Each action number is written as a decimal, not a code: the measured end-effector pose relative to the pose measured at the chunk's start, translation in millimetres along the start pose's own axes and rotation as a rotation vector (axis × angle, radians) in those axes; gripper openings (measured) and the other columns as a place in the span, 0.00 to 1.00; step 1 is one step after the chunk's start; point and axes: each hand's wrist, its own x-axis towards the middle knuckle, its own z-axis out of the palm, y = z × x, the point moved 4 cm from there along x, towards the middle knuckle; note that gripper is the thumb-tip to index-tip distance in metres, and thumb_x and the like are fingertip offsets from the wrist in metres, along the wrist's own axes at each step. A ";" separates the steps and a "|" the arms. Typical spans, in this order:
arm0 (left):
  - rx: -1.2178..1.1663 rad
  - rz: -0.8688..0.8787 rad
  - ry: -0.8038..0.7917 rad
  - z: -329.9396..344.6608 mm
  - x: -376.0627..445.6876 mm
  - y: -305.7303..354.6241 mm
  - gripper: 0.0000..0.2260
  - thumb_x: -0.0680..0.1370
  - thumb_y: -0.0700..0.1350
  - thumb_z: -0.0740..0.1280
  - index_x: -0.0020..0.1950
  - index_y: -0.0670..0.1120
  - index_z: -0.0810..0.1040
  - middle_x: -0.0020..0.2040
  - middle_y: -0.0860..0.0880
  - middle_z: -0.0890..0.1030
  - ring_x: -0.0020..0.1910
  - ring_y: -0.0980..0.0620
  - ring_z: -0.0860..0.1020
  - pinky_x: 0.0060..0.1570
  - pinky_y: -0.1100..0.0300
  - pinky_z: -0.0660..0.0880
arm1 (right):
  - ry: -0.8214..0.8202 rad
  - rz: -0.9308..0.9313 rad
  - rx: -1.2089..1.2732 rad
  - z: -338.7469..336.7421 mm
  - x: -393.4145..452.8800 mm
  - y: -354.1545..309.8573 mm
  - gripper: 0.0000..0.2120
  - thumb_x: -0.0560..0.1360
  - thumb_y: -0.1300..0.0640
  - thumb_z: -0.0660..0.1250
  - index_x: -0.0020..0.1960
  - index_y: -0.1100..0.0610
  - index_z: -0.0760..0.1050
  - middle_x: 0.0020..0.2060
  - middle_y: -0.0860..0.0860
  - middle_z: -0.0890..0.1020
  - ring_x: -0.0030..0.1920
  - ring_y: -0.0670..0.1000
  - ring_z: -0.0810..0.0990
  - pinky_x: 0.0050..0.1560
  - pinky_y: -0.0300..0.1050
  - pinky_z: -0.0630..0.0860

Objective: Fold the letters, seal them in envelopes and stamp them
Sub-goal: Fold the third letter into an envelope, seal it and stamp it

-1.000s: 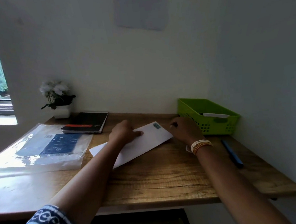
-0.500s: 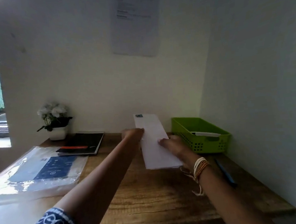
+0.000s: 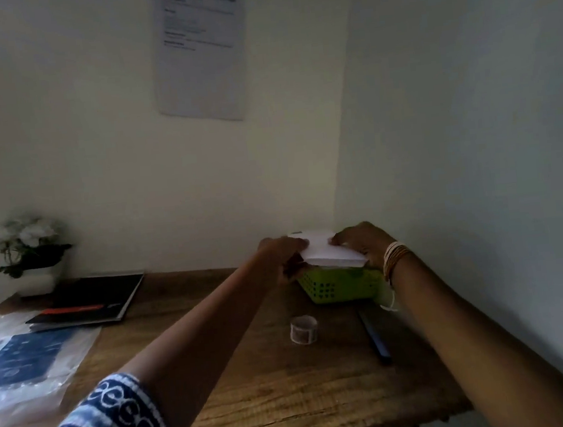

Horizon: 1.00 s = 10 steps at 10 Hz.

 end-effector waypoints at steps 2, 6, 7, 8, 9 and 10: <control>0.063 0.020 -0.059 24.0 29.2 2.4 0.08 0.78 0.40 0.65 0.41 0.38 0.73 0.18 0.47 0.75 0.13 0.56 0.70 0.15 0.72 0.63 | -0.053 0.094 -0.006 -27.2 39.5 9.1 0.22 0.72 0.62 0.69 0.65 0.64 0.73 0.55 0.57 0.76 0.51 0.53 0.73 0.55 0.48 0.75; 0.261 0.175 0.026 25.8 78.7 -17.1 0.10 0.77 0.45 0.67 0.41 0.40 0.75 0.39 0.43 0.78 0.17 0.56 0.74 0.20 0.67 0.66 | 0.016 0.056 -0.075 -21.1 73.0 30.0 0.08 0.75 0.60 0.64 0.38 0.55 0.69 0.37 0.52 0.71 0.46 0.53 0.75 0.41 0.47 0.74; 0.311 0.225 0.043 22.7 76.5 -20.1 0.09 0.78 0.44 0.67 0.39 0.41 0.76 0.39 0.44 0.78 0.17 0.57 0.74 0.19 0.67 0.67 | 0.120 -0.001 -0.154 -24.7 68.9 29.1 0.04 0.75 0.59 0.62 0.44 0.60 0.71 0.41 0.57 0.75 0.55 0.55 0.77 0.46 0.49 0.74; 0.435 0.348 0.128 14.0 56.1 -25.8 0.06 0.76 0.43 0.68 0.47 0.41 0.82 0.37 0.43 0.79 0.28 0.50 0.77 0.26 0.64 0.69 | 0.281 -0.015 -0.200 -25.6 43.4 37.7 0.13 0.76 0.58 0.60 0.58 0.64 0.71 0.57 0.64 0.76 0.59 0.61 0.75 0.56 0.47 0.70; 0.547 0.413 0.136 8.6 36.5 -38.6 0.07 0.76 0.43 0.69 0.49 0.41 0.82 0.40 0.42 0.81 0.36 0.50 0.77 0.31 0.62 0.70 | 0.380 -0.013 -0.217 -22.9 17.8 47.3 0.19 0.76 0.57 0.59 0.63 0.65 0.69 0.64 0.64 0.73 0.64 0.63 0.73 0.61 0.48 0.69; 0.718 0.431 0.069 5.5 10.3 -63.5 0.06 0.73 0.45 0.71 0.47 0.45 0.79 0.45 0.45 0.83 0.40 0.52 0.79 0.33 0.63 0.72 | 0.434 0.063 -0.209 -12.9 -22.1 66.1 0.24 0.76 0.54 0.61 0.68 0.63 0.63 0.67 0.64 0.67 0.66 0.65 0.70 0.64 0.52 0.68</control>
